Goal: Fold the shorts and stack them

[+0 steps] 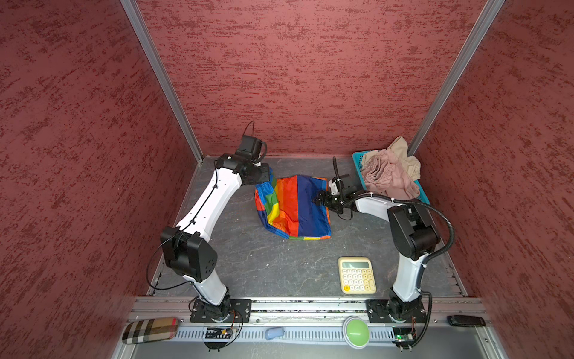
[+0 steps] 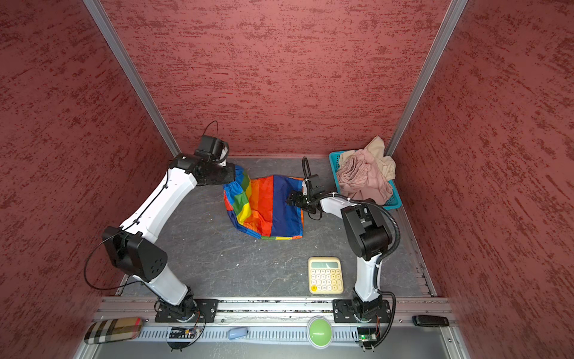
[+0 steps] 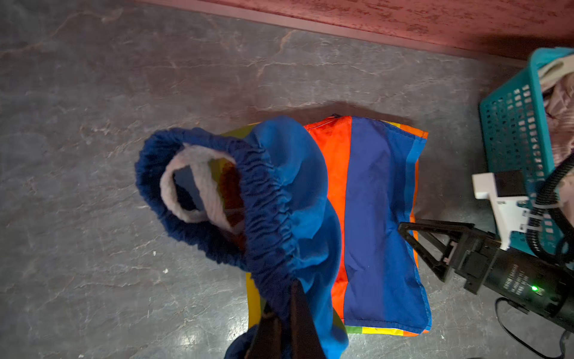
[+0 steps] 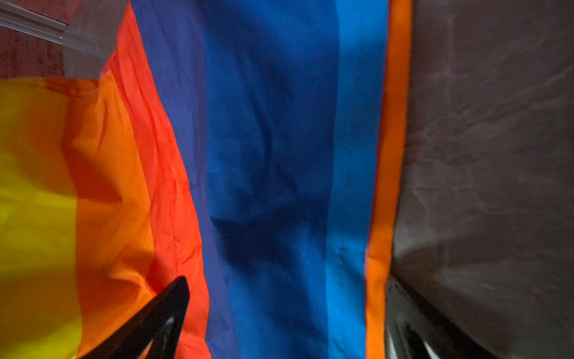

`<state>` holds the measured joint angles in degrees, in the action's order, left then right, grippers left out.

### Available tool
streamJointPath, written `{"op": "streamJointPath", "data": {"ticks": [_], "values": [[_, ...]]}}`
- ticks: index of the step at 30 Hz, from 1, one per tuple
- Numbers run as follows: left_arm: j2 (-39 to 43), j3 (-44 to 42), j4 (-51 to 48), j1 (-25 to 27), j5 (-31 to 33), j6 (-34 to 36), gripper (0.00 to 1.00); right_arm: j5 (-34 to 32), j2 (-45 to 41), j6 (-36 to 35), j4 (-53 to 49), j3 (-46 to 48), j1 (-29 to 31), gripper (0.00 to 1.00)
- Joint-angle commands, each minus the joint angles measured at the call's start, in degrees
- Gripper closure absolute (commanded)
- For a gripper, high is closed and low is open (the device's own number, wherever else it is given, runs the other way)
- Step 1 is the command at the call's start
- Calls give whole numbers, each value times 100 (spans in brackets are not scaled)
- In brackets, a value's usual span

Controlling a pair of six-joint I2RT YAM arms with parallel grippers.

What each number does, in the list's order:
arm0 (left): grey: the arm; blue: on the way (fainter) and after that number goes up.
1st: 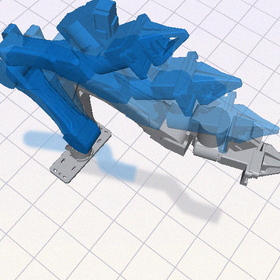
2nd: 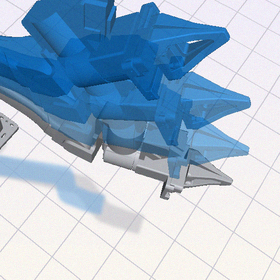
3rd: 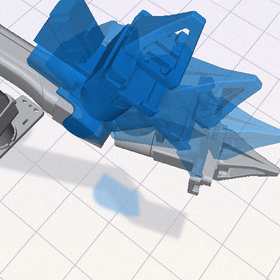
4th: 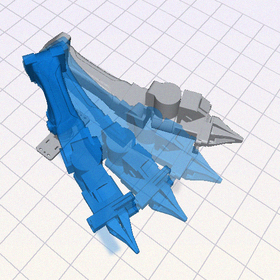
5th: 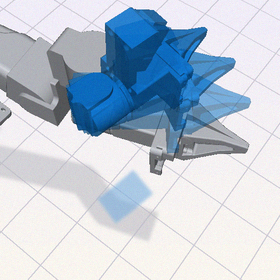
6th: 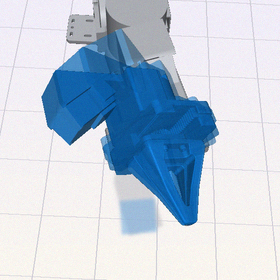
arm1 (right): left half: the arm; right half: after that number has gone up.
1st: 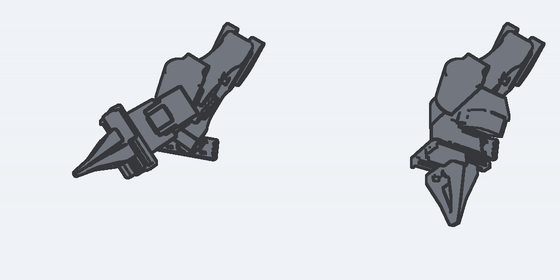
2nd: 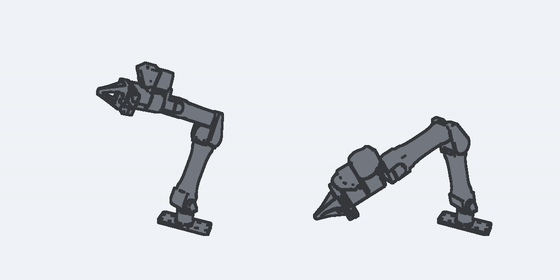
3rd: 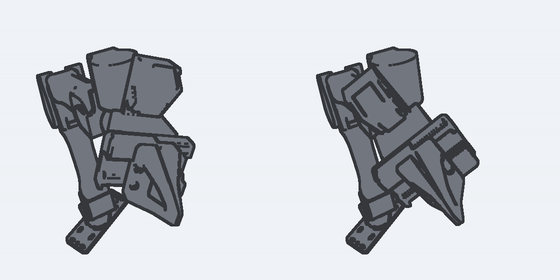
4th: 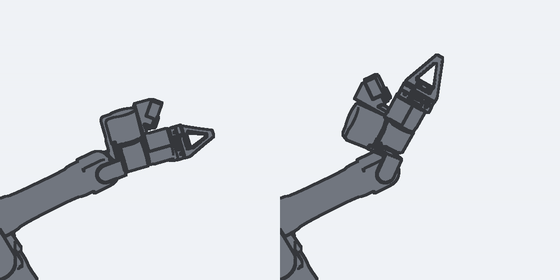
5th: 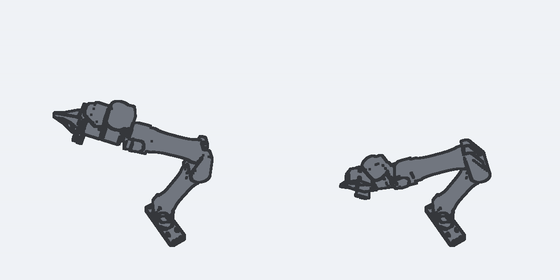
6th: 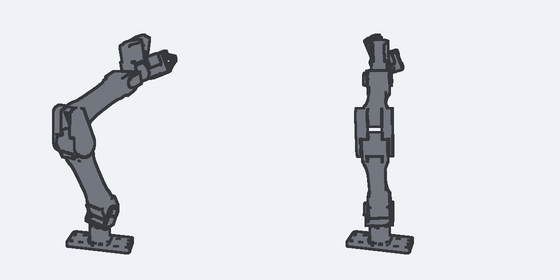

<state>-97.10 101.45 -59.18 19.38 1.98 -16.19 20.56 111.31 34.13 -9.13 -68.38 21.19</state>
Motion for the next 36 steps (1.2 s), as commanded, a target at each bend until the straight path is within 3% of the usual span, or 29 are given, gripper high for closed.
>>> {"op": "streamJointPath", "data": {"ticks": [1, 9, 15, 25, 31, 34, 36], "values": [[-330, 284, -204, 407, 207, 150, 100, 119, 192, 153, 451, 179, -1, 1], [-1169, 575, -193, 1278, 392, 194, 100, 261, 339, 464, 806, 269, -5, 1], [-1591, 675, -4, 1605, 146, -27, 100, 449, 288, 597, 946, 275, -59, 1], [-2520, 1323, 59, 1765, -213, -356, 100, 722, 340, 805, 1293, 520, -54, 1], [-2862, 1363, 347, 1612, -1039, -691, 99, 689, 180, 792, 1236, 680, -66, 1], [-2788, 1375, 523, 1498, -1299, -697, 87, 537, -121, 688, 1030, 838, -173, 1], [-2582, 1361, 714, 1394, -1508, -659, 61, 526, -409, 629, 968, 987, -291, 1]]}}
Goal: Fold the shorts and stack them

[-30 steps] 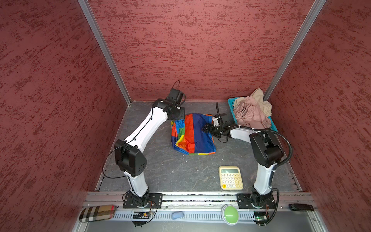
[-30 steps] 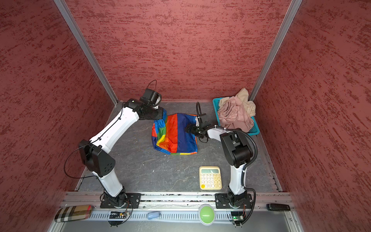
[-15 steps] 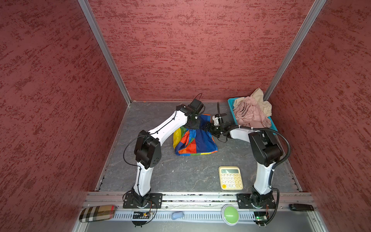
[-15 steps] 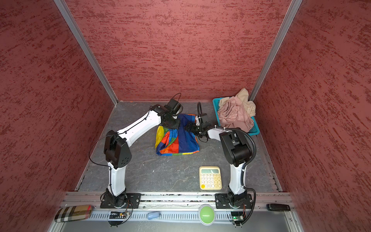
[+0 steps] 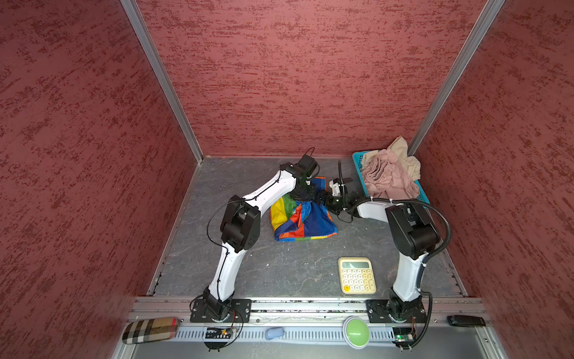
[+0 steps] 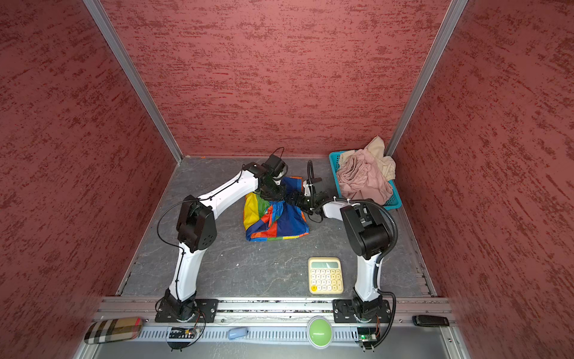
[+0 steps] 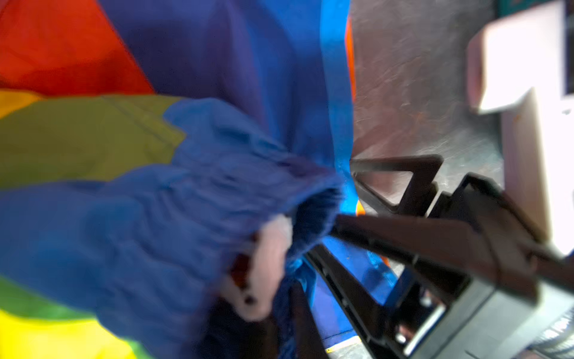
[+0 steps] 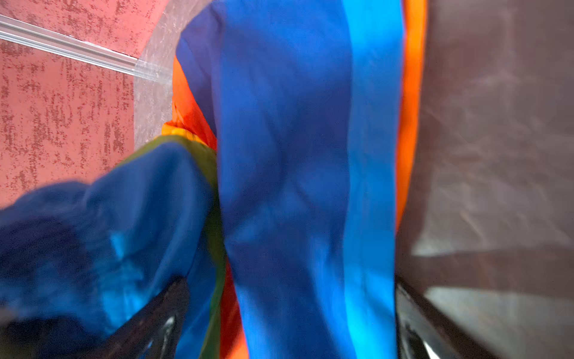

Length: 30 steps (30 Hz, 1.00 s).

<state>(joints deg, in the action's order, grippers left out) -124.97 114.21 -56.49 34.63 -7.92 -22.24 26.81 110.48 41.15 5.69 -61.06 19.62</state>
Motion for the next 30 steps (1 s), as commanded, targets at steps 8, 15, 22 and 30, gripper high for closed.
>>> {"op": "streamJointPath", "data": {"ticks": [8, 15, 22, 30], "values": [[1526, -375, 1411, -967, -2193, -652, 1, -632, -1328, -783, -1624, -61, -284, 1], [2932, -3131, 3353, -2171, -3298, -1834, 0, -912, -1082, -1179, -1999, -760, 444, 1], [3353, -4931, 4558, -2494, -3878, -2562, 1, -741, -305, -1210, -1835, -1175, 760, 1], [3092, -5366, 5180, -2468, -4092, -2928, 0, -1035, 66, -1442, -2072, -1411, 1112, 3]]}}
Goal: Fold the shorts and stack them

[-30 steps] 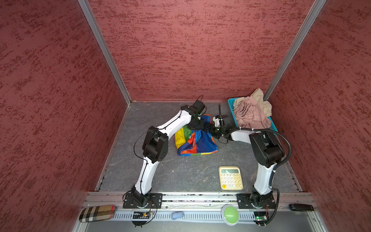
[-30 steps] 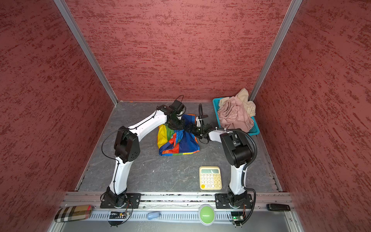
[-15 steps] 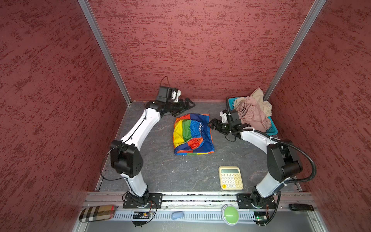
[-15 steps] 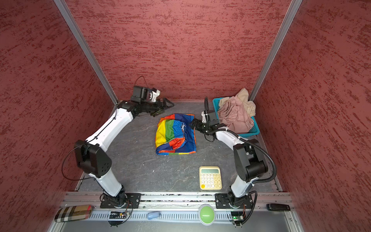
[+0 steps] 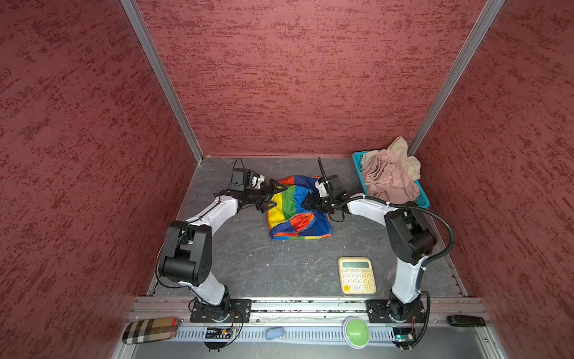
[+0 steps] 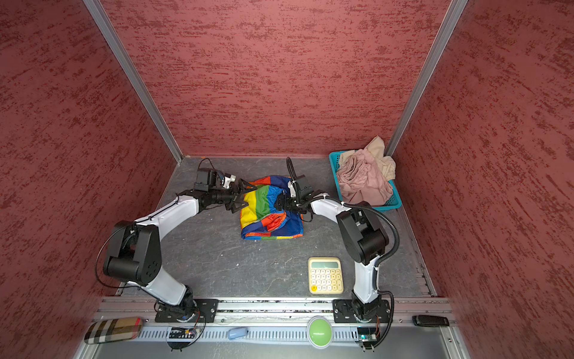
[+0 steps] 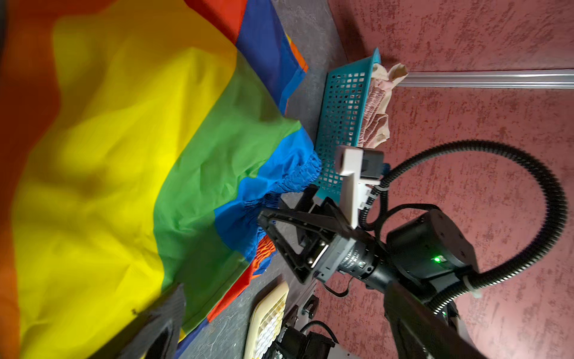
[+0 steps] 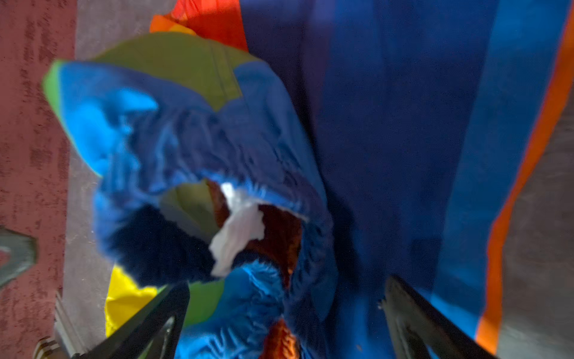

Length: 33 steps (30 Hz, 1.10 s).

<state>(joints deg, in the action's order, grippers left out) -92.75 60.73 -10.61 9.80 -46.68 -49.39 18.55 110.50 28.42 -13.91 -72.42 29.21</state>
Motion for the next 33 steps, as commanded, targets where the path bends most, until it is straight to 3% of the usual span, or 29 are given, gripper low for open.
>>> {"op": "streamJointPath", "data": {"ticks": [1, 11, 17, 24, 27, 33], "values": [[-184, -32, 638, 30, -226, -239, 1, -220, 113, -171, -129, -313, 184, 6], [-297, -196, 542, -18, -170, -176, 1, -1031, 348, -431, -919, -1027, 375, 47], [-296, -241, 430, -93, -140, -100, 1, -1295, 292, -592, -1198, -1148, 384, 48], [-389, -237, 490, -74, -140, -103, 0, -759, 486, -437, -744, -1002, 384, 43], [-450, -272, 524, -47, -139, -111, 1, -668, 622, -392, -622, -1004, 390, 47], [-552, -342, 639, 48, -141, -165, 0, -777, 493, -342, -668, -1108, 392, 86]]}}
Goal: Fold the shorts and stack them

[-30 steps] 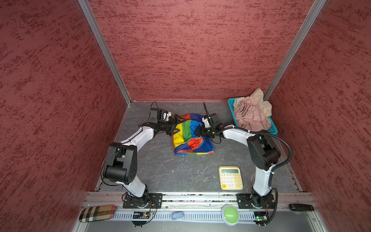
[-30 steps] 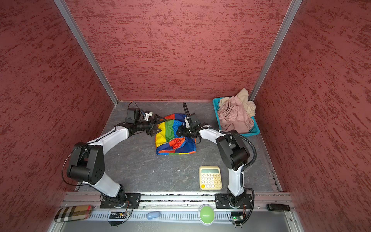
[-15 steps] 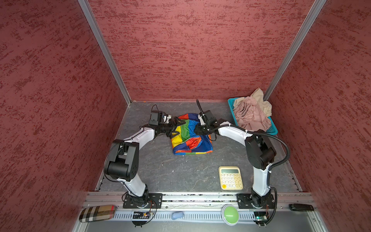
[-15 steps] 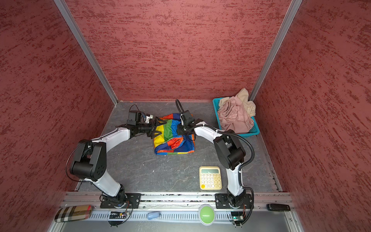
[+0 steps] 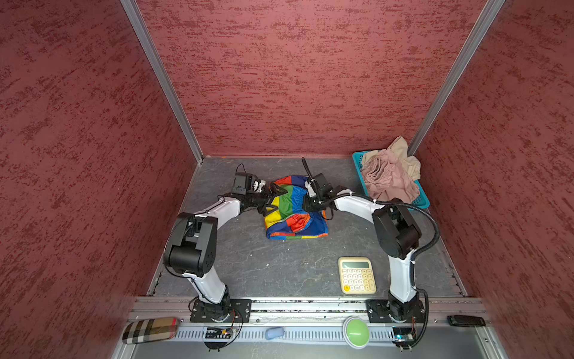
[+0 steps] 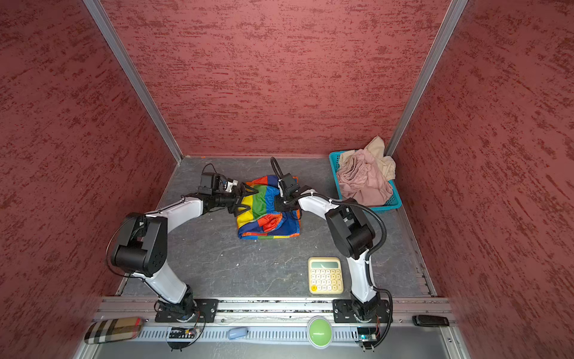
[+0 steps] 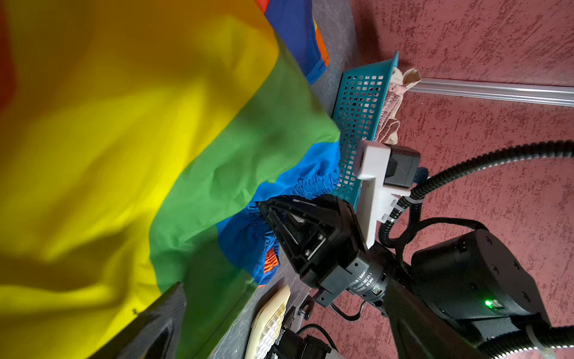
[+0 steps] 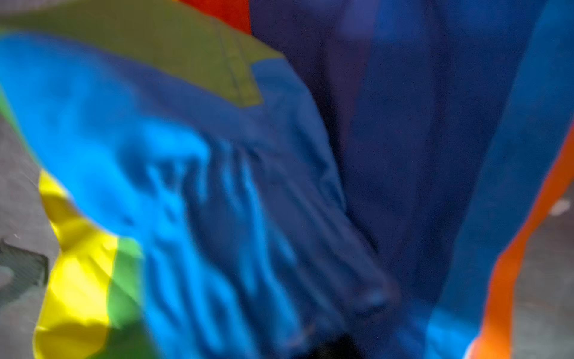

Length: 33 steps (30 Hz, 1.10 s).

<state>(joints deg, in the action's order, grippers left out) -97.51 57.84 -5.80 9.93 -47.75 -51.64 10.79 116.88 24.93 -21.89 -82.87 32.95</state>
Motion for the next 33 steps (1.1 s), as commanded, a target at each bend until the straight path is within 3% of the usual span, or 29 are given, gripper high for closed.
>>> {"op": "streamJointPath", "data": {"ticks": [1, 6, 11, 23, 28, 33], "values": [[-66, -46, 146, 28, -30, 57, 1, -36, -235, -13, 60, -100, 19, 89], [-26, 140, -55, 4, -16, 149, 1, -193, -829, -119, -187, -211, 5, 99], [100, 275, -197, -9, 30, 172, 1, -128, -1236, -125, -142, 70, -182, 100], [-127, -21, 413, 310, 178, -172, 1, 1068, -997, 529, 1641, 1655, -904, 100], [-52, -80, 367, 140, 169, -137, 1, 1186, -1082, 592, 1664, 1531, -896, 100], [277, -90, 163, -182, 169, -55, 1, 1342, -1101, 619, 1252, 706, -688, 100]]}}
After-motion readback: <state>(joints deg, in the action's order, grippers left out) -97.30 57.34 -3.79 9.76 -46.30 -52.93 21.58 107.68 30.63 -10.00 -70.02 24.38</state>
